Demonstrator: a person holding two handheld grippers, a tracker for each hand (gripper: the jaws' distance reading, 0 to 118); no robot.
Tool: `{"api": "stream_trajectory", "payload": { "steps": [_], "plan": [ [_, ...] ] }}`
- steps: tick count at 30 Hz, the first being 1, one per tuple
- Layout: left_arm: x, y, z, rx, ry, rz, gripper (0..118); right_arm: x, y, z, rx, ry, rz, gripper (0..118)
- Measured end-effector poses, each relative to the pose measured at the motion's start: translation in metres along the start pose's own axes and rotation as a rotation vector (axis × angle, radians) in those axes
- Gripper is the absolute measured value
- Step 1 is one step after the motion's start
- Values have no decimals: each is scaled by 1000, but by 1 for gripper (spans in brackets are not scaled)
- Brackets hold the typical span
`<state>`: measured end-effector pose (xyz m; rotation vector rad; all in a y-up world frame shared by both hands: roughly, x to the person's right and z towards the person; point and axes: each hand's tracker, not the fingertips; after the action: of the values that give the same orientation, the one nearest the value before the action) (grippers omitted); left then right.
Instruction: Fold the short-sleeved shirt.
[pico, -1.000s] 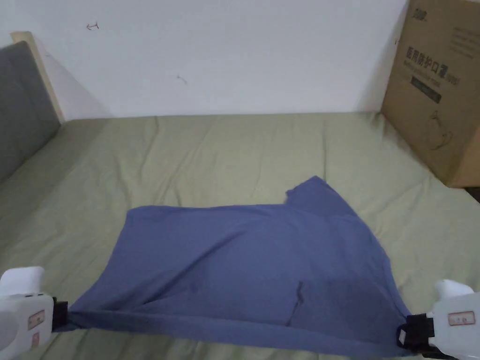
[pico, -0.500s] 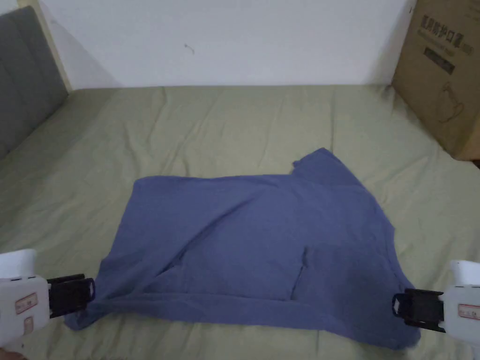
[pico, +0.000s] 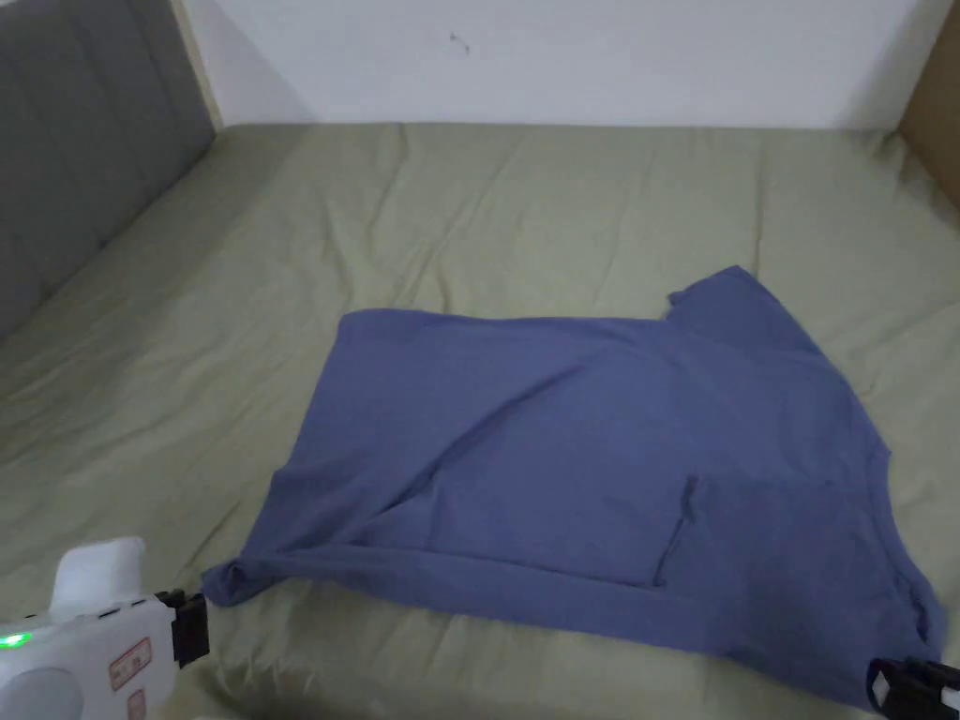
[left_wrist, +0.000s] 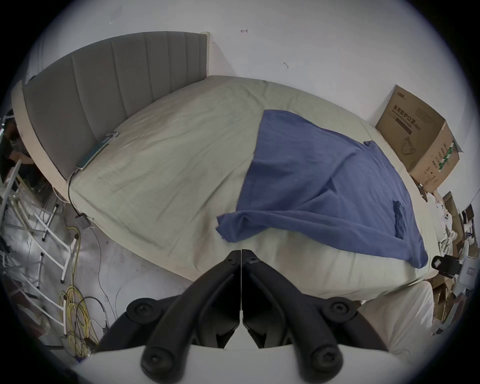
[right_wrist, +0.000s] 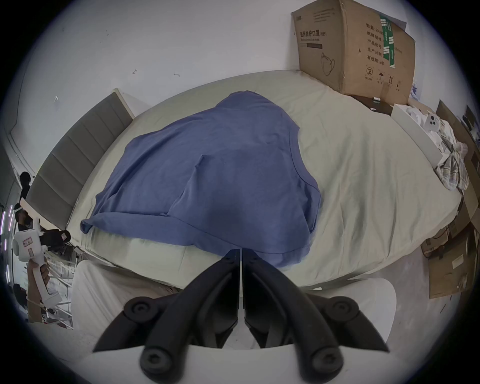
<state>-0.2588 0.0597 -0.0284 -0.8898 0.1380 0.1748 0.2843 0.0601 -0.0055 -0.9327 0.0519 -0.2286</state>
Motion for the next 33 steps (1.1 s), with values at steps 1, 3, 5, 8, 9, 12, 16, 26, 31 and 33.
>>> {"api": "stream_trajectory", "payload": {
  "steps": [1,3,5,8,9,12,16,26,31,33],
  "plan": [
    [-1,2,0,3,-8,2,0,2,1,-1,0,0,-10,3],
    [-4,4,-5,8,-23,17,0,3,4,-4,-4,11,-20,3],
    [-3,8,-11,2,-24,12,3,1,6,-7,-16,5,-10,3],
    [-5,18,-24,-2,-6,8,30,-1,9,-12,-33,13,3,3],
    [-6,23,-31,-4,-3,12,52,-3,9,-13,-40,15,6,3],
    [-14,34,-51,-25,-43,45,103,-5,9,-18,-55,17,8,3],
    [-17,38,-80,-82,-56,56,70,-5,9,-23,-76,15,-5,3],
    [-5,36,-71,-68,-45,18,2,15,15,-20,-68,14,-73,3],
    [3,37,-62,-58,-33,-27,2,23,26,-20,-31,-90,7,85],
    [6,38,-60,-57,-25,-42,2,28,29,-27,-40,-119,29,90]
  ]
}}
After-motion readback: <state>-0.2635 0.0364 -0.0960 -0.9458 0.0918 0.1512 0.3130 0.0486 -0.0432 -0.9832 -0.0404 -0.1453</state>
